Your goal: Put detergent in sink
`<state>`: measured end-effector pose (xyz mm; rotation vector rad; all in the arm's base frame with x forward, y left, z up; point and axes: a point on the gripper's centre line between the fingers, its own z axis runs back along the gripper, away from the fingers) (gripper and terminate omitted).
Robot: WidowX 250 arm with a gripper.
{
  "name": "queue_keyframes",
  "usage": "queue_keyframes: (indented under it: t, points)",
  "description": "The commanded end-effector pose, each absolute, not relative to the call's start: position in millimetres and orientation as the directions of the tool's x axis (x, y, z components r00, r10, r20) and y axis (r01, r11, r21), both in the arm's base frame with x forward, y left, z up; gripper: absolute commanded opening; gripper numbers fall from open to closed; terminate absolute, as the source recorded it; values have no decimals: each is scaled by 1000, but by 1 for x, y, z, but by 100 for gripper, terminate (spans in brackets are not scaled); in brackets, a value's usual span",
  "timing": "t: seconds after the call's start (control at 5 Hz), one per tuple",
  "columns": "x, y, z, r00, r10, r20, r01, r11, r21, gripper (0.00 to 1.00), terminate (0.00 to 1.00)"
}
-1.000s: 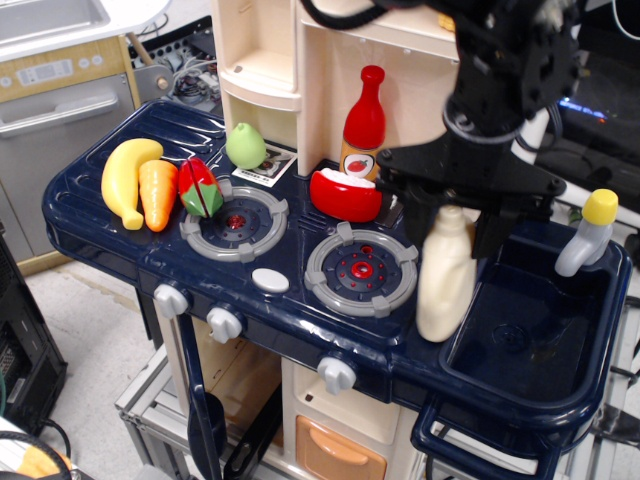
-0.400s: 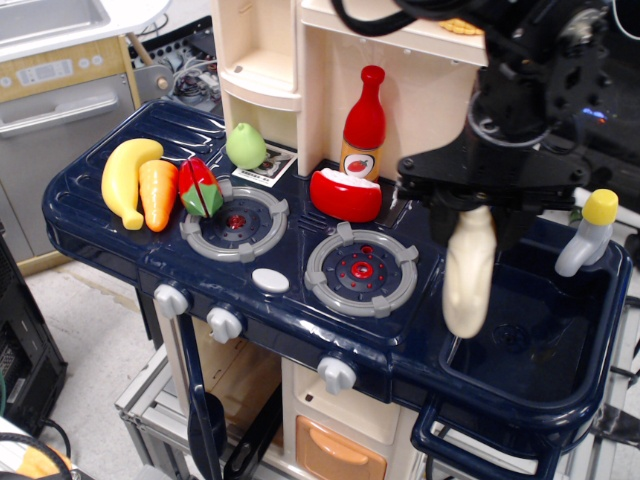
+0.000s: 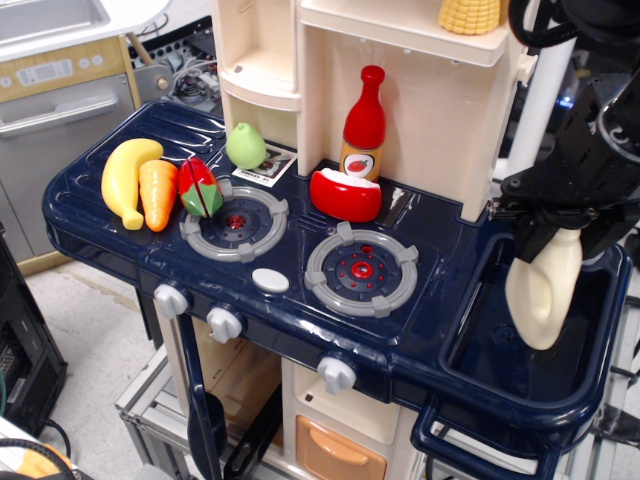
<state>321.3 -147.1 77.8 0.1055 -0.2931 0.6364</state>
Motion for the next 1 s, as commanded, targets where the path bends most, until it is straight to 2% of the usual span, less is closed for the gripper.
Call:
queue_keyframes:
  t: [0.0, 0.6, 0.8]
  points:
    - [324, -152, 86, 723, 564, 398, -598, 800, -46, 100, 0]
    - [324, -152, 86, 723, 564, 398, -598, 800, -46, 100, 0]
    - [324, -152, 86, 723, 564, 398, -598, 800, -46, 100, 100]
